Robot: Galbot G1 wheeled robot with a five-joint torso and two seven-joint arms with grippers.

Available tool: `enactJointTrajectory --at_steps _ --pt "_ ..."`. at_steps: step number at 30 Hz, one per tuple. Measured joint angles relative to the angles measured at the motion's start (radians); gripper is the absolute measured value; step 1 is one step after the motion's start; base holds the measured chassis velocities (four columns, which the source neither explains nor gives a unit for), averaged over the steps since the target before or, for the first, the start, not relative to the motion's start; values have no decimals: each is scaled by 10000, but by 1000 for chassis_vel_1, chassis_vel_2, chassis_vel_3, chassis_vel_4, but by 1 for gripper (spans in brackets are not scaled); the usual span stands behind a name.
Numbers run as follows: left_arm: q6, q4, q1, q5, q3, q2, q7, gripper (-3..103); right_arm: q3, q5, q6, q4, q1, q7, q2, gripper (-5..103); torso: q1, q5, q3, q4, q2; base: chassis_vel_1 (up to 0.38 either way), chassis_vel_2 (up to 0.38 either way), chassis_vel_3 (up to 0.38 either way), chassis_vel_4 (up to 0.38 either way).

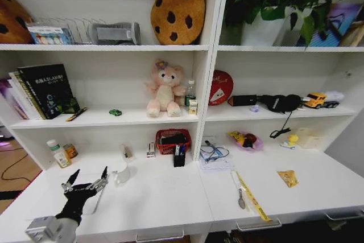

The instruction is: Organize the objects on the table.

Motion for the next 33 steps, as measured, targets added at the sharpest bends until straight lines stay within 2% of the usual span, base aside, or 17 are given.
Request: enactJointTrajectory --at_steps 1,5,6,8,9,11,15,17,18,19,20,23,27,29,30,32,33 --pt "0 0 0 0 0 0 0 100 0 0 0 0 0 0 0 27 0 0 0 0 0 0 0 0 0" --pt "0 0 0 0 0 0 0 100 13 -89 78 -450 347 0 45 44 0 1 0 1 -1 0 0 0 0" --pt "0 0 0 0 0 0 0 100 13 -89 78 -450 347 0 45 44 0 1 0 1 -1 0 0 0 0" --pt "0 0 0 0 0 0 0 100 37 -135 82 -443 330 1 62 54 0 2 0 1 0 0 0 0 0" --pt "0 0 0 0 0 0 0 100 41 -182 82 -372 221 2 51 65 0 2 -1 1 0 0 0 0 0" --pt "0 0 0 0 0 0 0 100 54 -200 82 -278 86 6 28 65 0 2 0 0 0 0 0 0 0" --pt "0 0 0 0 0 0 0 100 123 -151 60 223 -370 54 -75 76 0 3 -2 1 0 0 0 0 0" --pt "0 0 0 0 -1 0 -1 100 119 6 -160 1563 -1343 181 -351 86 0 1 -2 1 0 0 0 0 0" --pt "0 0 0 0 -1 0 -1 100 119 6 -160 1563 -1343 181 -351 86 0 1 -2 1 0 0 0 0 0" --pt "-1 0 0 0 0 0 -1 100 120 102 -200 2717 -2336 273 -623 96 0 1 -2 2 0 0 0 0 0" --pt "-1 0 0 0 0 0 -1 100 120 102 -200 2717 -2336 273 -623 96 0 1 -2 2 0 0 0 0 0" --pt "0 0 0 0 0 0 -6 100 384 -154 -312 5729 -5078 692 -1290 100 -3 -3 -3 -5 3 0 0 0 0" --pt "0 0 -1 0 0 0 0 100 424 -86 -660 7022 -6272 1202 -1577 100 -4 6 -4 0 2 0 0 0 0" --pt "0 0 0 0 0 0 -4 100 603 -94 -1333 9239 -8202 2232 -1741 100 -4 -1 -3 -8 3 0 0 0 0" --pt "0 0 0 0 0 0 -4 100 603 -94 -1333 9239 -8202 2232 -1741 100 -4 -1 -3 -8 3 0 0 0 0" --pt "0 1 0 0 0 -1 0 100 874 -114 -1575 11195 -9121 2676 -1694 100 -4 -3 -3 0 3 0 0 0 0" --pt "0 1 0 0 0 -1 0 100 874 -114 -1575 11195 -9121 2676 -1694 100 -4 -3 -3 0 3 0 0 0 0"
